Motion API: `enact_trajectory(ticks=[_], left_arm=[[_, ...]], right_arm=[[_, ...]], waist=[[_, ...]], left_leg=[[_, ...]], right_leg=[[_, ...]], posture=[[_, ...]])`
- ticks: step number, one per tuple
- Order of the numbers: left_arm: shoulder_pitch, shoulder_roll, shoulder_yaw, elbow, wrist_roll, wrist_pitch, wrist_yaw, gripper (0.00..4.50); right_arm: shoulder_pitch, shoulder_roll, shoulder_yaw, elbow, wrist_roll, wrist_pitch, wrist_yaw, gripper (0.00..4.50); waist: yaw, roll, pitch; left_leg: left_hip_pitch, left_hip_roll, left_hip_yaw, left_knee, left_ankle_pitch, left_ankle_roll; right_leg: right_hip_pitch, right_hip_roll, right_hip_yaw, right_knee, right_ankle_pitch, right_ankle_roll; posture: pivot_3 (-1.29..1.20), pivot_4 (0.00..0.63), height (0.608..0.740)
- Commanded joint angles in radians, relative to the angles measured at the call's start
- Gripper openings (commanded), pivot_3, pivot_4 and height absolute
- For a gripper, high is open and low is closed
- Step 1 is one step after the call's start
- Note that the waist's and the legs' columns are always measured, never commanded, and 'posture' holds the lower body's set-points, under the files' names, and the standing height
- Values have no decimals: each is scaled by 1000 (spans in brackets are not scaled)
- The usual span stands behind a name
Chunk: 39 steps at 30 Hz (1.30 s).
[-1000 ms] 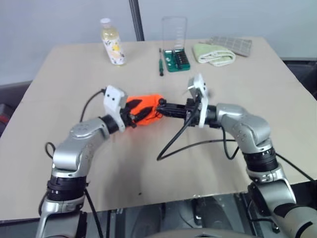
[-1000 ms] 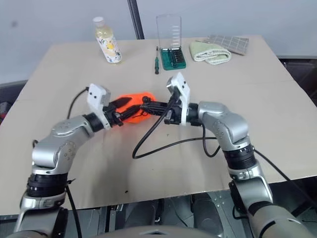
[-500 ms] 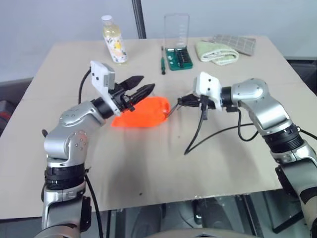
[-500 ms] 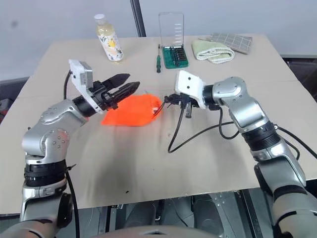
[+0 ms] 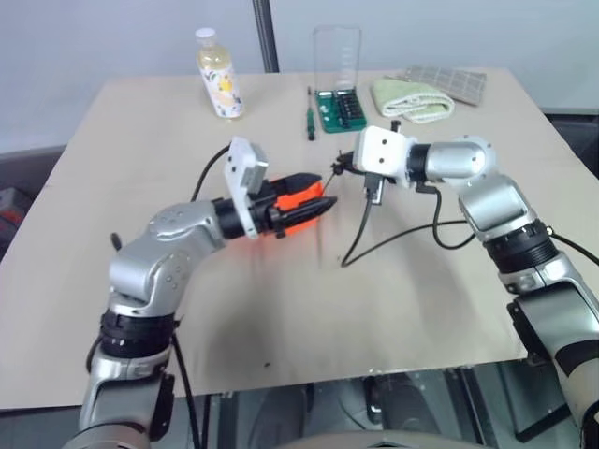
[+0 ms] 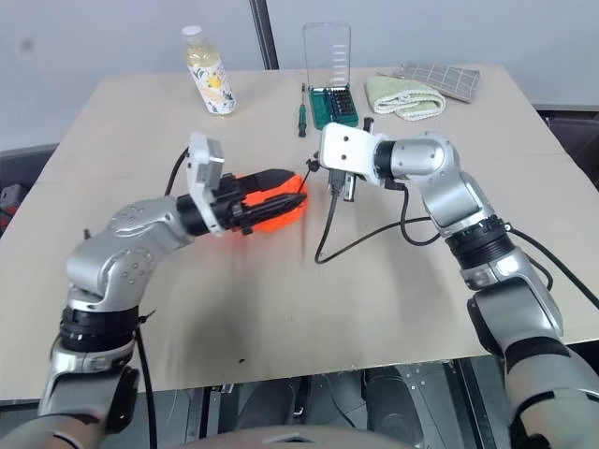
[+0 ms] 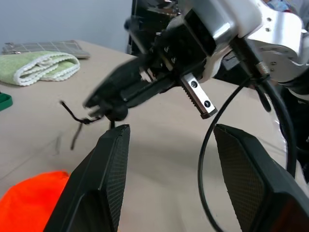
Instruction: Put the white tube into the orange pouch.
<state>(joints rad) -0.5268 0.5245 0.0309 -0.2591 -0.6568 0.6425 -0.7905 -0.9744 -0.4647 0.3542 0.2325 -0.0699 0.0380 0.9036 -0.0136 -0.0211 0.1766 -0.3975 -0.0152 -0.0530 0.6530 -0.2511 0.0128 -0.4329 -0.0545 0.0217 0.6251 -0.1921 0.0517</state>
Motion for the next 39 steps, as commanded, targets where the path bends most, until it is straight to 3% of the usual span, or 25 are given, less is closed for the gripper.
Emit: enact_trajectory(ticks=[1,15,29,32,36,39], left_arm=[[-50,-30,-4,23,42,-41,40,2843],[-68,-77,-21,94,154,-138,73,2843],[-74,-96,-19,126,157,-156,49,2843],[-71,-99,-16,122,153,-153,45,2067],[-70,-94,-10,122,149,-146,38,155],[-68,-89,-11,122,152,-139,39,126]], right_arm=[[-22,13,-37,-42,-4,-11,-24,0],[-3,34,-37,-67,-14,7,-32,0],[5,41,-36,-83,-14,17,-25,0],[8,40,-37,-90,-14,22,-24,0],[12,38,-37,-93,-17,26,-24,0],[14,36,-37,-93,-19,26,-23,0]], waist=[[0,0,0],[-1,0,0],[-1,0,0],[-2,0,0],[-2,0,0],[-2,0,0]], left_leg=[[0,0,0,0,0,0],[0,0,1,0,0,0],[0,0,1,1,0,0],[0,0,1,1,0,0],[0,0,1,1,0,0],[0,0,0,1,0,0]], right_leg=[[0,0,0,0,0,0],[0,0,0,0,0,0],[0,0,0,1,0,0],[0,0,0,1,0,0],[0,0,0,1,0,0],[0,0,0,1,0,0]], posture=[[0,150,740],[0,150,740],[0,150,740],[0,150,740],[0,150,740],[0,150,740]])
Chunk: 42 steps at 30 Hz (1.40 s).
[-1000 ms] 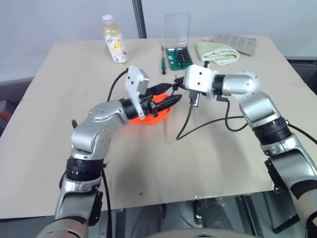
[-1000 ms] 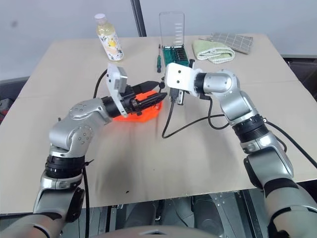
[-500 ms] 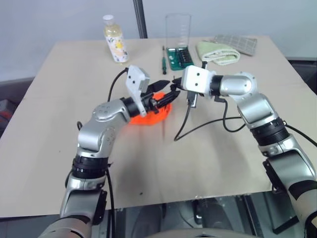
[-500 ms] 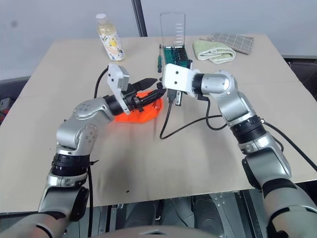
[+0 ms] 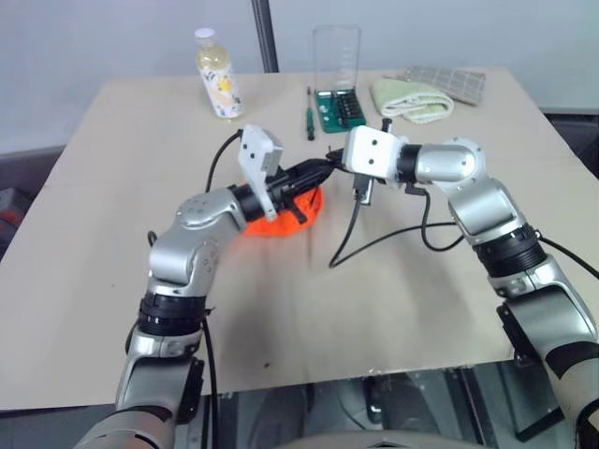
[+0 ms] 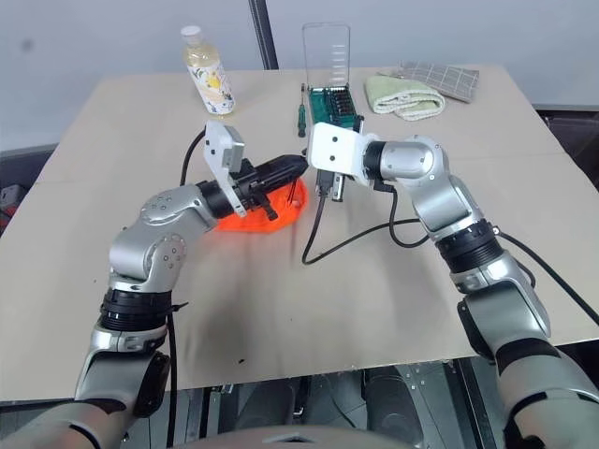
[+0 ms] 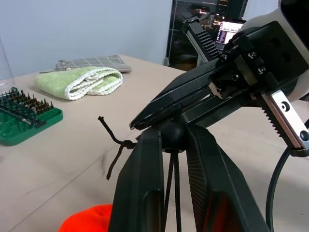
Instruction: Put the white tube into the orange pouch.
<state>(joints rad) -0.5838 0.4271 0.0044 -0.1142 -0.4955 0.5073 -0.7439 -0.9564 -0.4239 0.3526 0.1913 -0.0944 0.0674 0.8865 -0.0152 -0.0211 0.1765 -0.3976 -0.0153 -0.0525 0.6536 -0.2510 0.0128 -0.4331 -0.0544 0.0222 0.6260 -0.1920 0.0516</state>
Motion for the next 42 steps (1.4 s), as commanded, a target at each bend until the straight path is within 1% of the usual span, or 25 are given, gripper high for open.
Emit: enact_trajectory(ticks=[1,6,8,15,19,23,28,30,32,33,34,35,36,39,42], left_arm=[[-9,11,14,-23,-7,-1,-10,126],[18,29,8,-25,9,0,-14,126],[34,40,10,-20,17,-5,-15,126],[96,74,-9,12,65,-20,-28,126],[116,92,-21,79,130,-63,-17,126],[127,94,-21,164,178,-104,5,126],[132,88,-17,209,184,-150,4,126],[135,86,-15,198,161,-148,-13,1204],[142,86,-16,170,148,-141,-32,2009],[147,88,-16,151,150,-142,-36,2506],[155,89,-6,123,136,-137,-41,2848],[167,91,8,88,116,-125,-44,3361],[183,99,29,47,91,-106,-48,3612],[239,134,89,-53,36,-48,-45,3612],[347,197,150,-157,15,-2,-46,3612]], right_arm=[[-5,-4,-36,-49,5,-4,-7,0],[-16,-9,-52,-36,3,-8,-21,0],[-35,-9,-76,-19,7,-10,-42,0],[-160,18,-227,66,67,5,-181,0],[-220,31,-295,109,102,9,-248,0],[-266,38,-364,130,172,45,-297,0],[-265,15,-376,126,223,98,-289,0],[-227,-2,-348,91,236,133,-240,649],[-177,-18,-325,42,260,184,-184,1394],[-144,-34,-313,12,274,213,-145,1866],[-109,-61,-299,-16,276,236,-109,2269],[-73,-89,-288,-45,281,262,-71,2797],[-34,-118,-282,-76,296,283,-25,3037],[76,-188,-279,-148,357,342,97,3037],[184,-194,-335,-124,434,363,141,3037]], waist=[[0,0,0],[0,0,0],[0,0,0],[0,0,0],[-1,0,0],[0,0,0],[-1,0,0],[-1,1,-1],[-1,2,-1],[1,1,-1],[3,0,-2],[2,0,-2],[1,0,-2],[0,1,-2],[-11,1,-2]], left_leg=[[0,0,0,0,0,0],[0,0,0,0,0,0],[0,0,0,0,0,0],[0,0,0,0,0,0],[0,0,0,0,0,0],[0,0,1,0,0,0],[0,0,1,0,0,0],[0,0,1,0,0,0],[0,0,2,-1,0,1],[-1,0,1,-1,0,1],[-1,0,0,-1,0,1],[-1,1,0,-1,-1,2],[0,1,1,-1,-2,4],[0,1,1,0,-3,5],[1,2,1,0,-3,5]], right_leg=[[0,0,0,0,0,0],[0,0,0,0,0,0],[0,0,0,0,0,0],[0,0,0,0,0,0],[0,0,0,0,0,0],[0,0,0,0,0,0],[0,0,0,0,0,0],[-1,0,1,0,0,0],[-1,0,1,0,0,0],[-1,0,1,0,0,0],[-1,0,0,0,0,0],[0,0,-1,-1,0,0],[0,0,0,0,0,0],[0,-1,1,1,0,0],[0,0,1,1,0,0]], posture=[[0,150,740],[0,150,740],[0,150,740],[0,150,740],[0,150,740],[0,150,740],[0,150,740],[0,150,740],[0,150,740],[0,150,740],[0,150,740],[0,150,740],[0,150,740],[0,150,740],[0,150,740]])
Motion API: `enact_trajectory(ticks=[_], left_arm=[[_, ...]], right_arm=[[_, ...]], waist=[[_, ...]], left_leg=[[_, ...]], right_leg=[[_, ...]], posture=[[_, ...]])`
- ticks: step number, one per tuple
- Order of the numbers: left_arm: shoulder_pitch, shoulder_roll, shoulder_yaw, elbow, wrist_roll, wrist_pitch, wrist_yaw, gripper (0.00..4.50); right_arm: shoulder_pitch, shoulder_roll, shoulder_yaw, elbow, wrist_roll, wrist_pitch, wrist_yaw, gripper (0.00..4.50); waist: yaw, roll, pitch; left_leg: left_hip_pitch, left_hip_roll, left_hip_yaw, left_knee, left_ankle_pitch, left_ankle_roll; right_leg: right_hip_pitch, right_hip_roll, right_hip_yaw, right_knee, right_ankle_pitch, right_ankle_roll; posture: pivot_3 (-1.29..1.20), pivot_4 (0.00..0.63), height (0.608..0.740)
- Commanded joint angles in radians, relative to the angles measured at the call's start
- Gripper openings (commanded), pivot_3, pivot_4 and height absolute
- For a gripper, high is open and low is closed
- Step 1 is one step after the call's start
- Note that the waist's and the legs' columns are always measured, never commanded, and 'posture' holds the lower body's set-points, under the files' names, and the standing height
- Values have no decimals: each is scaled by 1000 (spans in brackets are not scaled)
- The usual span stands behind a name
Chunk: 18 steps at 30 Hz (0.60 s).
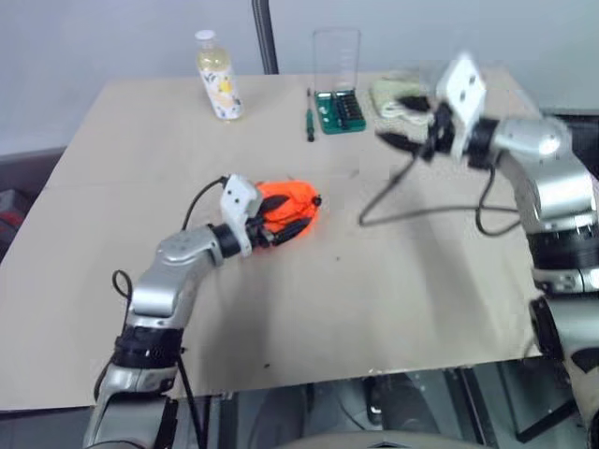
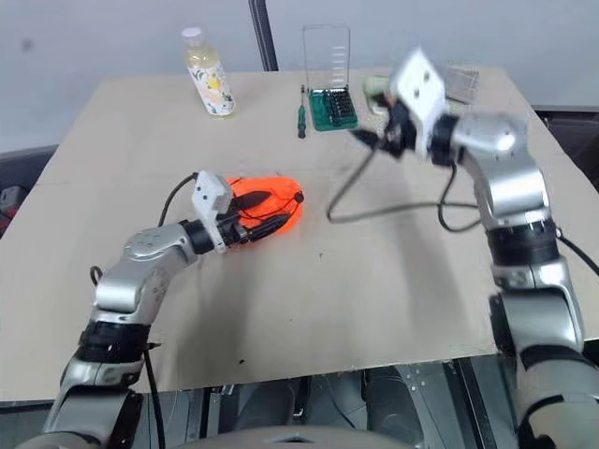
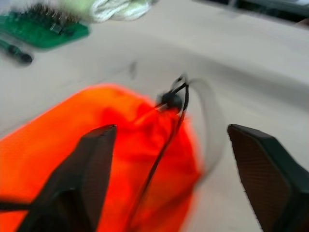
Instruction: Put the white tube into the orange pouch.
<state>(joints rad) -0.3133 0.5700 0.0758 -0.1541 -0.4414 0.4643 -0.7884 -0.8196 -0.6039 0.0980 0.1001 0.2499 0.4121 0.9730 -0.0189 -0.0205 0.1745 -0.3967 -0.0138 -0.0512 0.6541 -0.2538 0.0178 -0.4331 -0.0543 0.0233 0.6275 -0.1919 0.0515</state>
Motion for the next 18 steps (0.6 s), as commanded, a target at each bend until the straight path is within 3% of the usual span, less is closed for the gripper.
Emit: enact_trajectory(ticks=[1,9,15,18], left_arm=[[123,73,101,-155,-54,55,-5,3612],[578,126,328,-274,-16,-14,-5,3612],[744,93,483,-362,-81,-34,-14,3612],[780,76,504,-397,-98,-43,-9,3612]], right_arm=[[81,-12,-100,-12,115,20,65,3037],[380,-131,-158,146,154,-63,284,3037],[457,-187,-240,203,207,-102,355,3037],[491,-198,-259,190,225,-113,397,3037]], waist=[[-8,0,0],[2,0,0],[5,0,0],[6,0,0]], left_leg=[[1,1,-1,-1,0,0],[3,2,-2,-1,-1,2],[5,4,3,2,-1,2],[18,6,4,2,-1,2]], right_leg=[[0,0,1,0,0,0],[2,-2,2,-2,0,0],[5,0,2,-2,-3,-4],[19,1,1,-3,-5,-1]], posture=[[0,150,740],[0,150,740],[0,150,740],[0,150,740]])
